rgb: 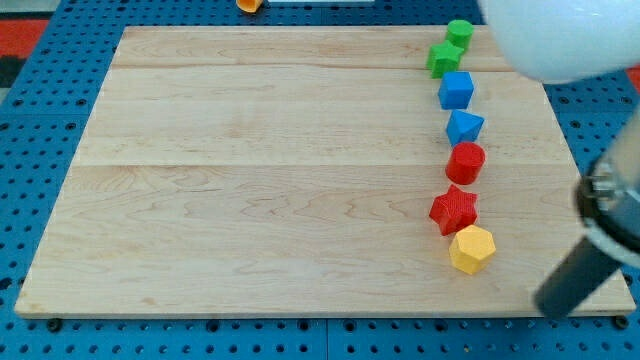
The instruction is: Move your hand towards center right
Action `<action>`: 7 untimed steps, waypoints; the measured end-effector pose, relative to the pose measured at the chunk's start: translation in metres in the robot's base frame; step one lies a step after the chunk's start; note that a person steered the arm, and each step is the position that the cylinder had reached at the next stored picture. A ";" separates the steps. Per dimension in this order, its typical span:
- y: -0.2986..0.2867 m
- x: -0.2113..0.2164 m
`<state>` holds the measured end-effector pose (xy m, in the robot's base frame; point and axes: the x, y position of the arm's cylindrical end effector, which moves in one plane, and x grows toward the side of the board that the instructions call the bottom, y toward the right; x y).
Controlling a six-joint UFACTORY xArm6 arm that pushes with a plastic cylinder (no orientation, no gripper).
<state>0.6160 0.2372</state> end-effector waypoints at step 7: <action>0.008 -0.164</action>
<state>0.4520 0.2450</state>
